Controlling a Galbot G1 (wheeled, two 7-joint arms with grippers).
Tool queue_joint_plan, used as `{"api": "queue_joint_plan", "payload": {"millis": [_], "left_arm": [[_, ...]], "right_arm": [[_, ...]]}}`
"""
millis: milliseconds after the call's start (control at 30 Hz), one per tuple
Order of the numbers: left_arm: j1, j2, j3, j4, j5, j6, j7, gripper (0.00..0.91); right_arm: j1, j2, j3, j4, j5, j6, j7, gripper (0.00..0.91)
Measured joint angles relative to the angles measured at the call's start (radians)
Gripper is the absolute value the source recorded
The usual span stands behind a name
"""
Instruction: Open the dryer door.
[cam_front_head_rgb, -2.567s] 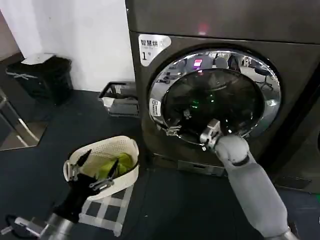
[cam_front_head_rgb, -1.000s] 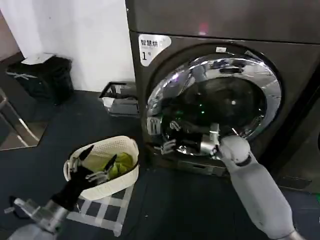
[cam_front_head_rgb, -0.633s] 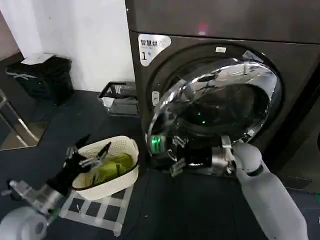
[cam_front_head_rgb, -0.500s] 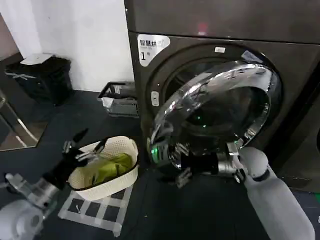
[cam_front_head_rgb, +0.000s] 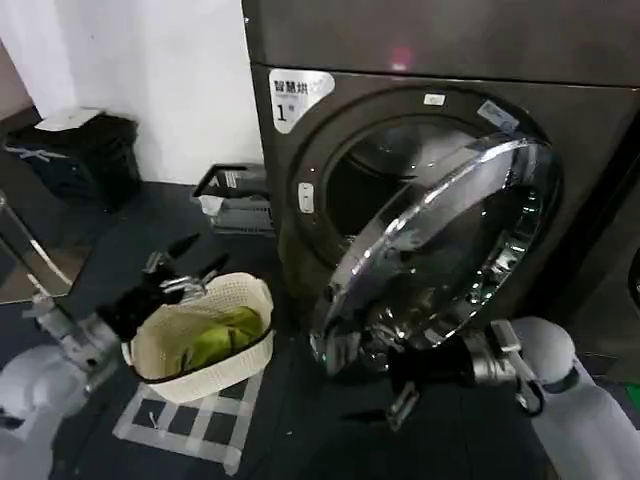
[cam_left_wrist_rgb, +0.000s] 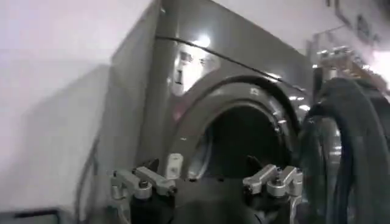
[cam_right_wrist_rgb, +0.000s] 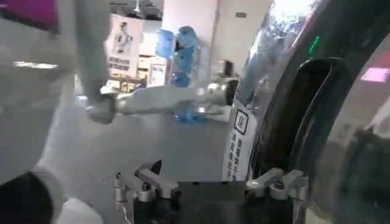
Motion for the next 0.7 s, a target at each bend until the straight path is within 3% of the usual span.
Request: {"api": "queue_joint_plan", "payload": {"millis": [267,700], "left_arm": [[-0.131,0.100,0.206,0.028,-0.041,-0.025,0.027,0.907],[-0.262,0.086,0.453,0.021,0.042,-0.039,0.051,0.907]], "right_arm": [[-0.104,-0.036,0.130,0.020,0.058,0.031,-0.019,0.907],[-0.207,-0.051,0.440,-0.063,0.131,0.073,-0.025,0.907]]}}
